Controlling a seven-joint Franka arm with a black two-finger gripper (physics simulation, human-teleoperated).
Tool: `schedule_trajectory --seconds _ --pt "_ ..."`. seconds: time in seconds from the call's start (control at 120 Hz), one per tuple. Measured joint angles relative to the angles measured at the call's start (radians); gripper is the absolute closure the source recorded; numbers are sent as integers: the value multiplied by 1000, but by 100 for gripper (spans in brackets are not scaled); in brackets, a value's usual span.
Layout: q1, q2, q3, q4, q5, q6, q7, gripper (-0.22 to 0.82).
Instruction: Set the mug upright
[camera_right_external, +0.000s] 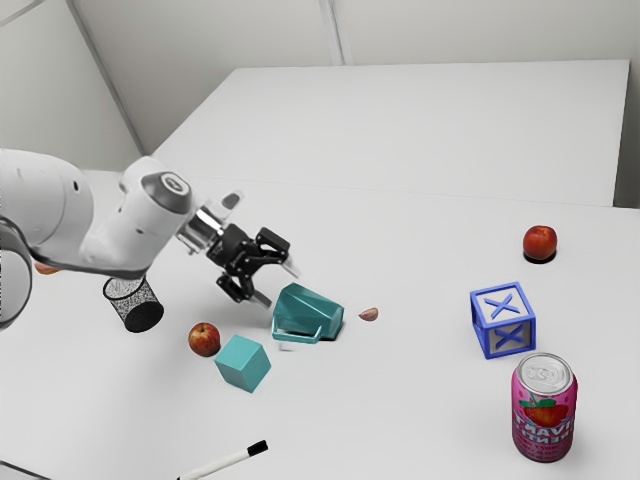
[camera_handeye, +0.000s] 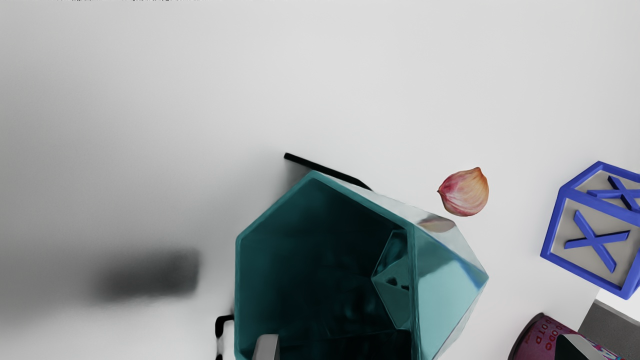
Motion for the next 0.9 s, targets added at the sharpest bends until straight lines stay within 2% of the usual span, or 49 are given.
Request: schedule_trajectory --seconds 0.358,0.467,0.8,0.9 --pt "-20 48 0 12 -107 16 48 0" --pt "-27 57 0 20 -123 21 60 3" --pt "-41 69 -1 27 -142 36 84 38" --pt "-43 68 -1 28 -147 40 89 55"
